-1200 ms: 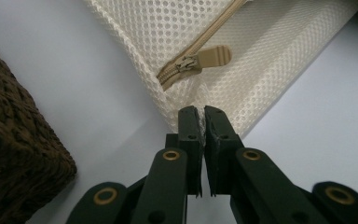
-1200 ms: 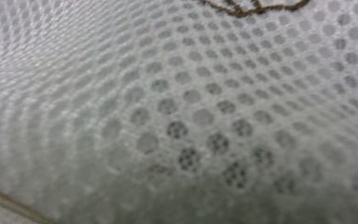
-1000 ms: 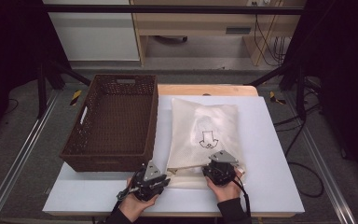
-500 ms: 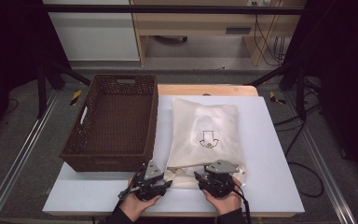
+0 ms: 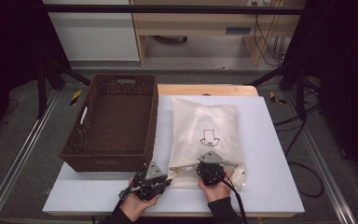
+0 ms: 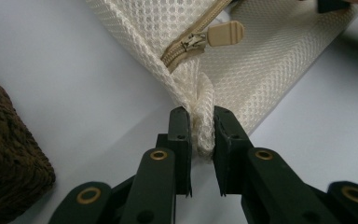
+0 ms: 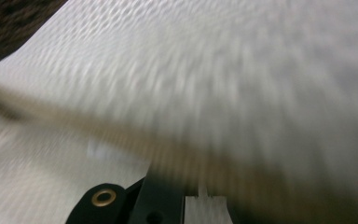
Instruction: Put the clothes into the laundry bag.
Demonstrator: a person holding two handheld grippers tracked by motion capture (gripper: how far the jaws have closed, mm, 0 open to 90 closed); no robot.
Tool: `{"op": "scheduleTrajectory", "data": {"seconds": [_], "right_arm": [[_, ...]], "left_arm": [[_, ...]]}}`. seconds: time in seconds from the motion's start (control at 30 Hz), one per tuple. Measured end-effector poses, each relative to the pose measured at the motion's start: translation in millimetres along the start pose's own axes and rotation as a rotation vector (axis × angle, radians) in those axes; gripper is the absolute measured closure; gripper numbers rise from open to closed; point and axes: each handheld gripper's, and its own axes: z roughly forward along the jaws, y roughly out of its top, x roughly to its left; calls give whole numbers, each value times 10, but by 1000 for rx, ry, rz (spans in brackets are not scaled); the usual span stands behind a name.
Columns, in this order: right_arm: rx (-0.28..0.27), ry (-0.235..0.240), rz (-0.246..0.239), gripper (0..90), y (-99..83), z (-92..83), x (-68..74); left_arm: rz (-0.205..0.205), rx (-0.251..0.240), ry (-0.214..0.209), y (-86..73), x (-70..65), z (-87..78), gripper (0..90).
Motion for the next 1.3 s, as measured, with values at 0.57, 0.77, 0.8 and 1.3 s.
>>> {"op": "scheduleTrajectory", "data": {"seconds": [0.57,0.77,0.8,1.3], "right_arm": [[-21,50,2,470,-33,-155,-89],[-10,76,9,584,-100,-364,-125],[-16,84,10,622,-115,-414,-157],[42,-42,124,628,-577,-911,-776]], "left_arm": [[-13,-25,-9,-3,14,-27,643],[-20,-51,0,35,4,-132,617],[-22,-59,-1,49,-3,-161,616],[0,-119,-30,191,-156,-328,618]]}}
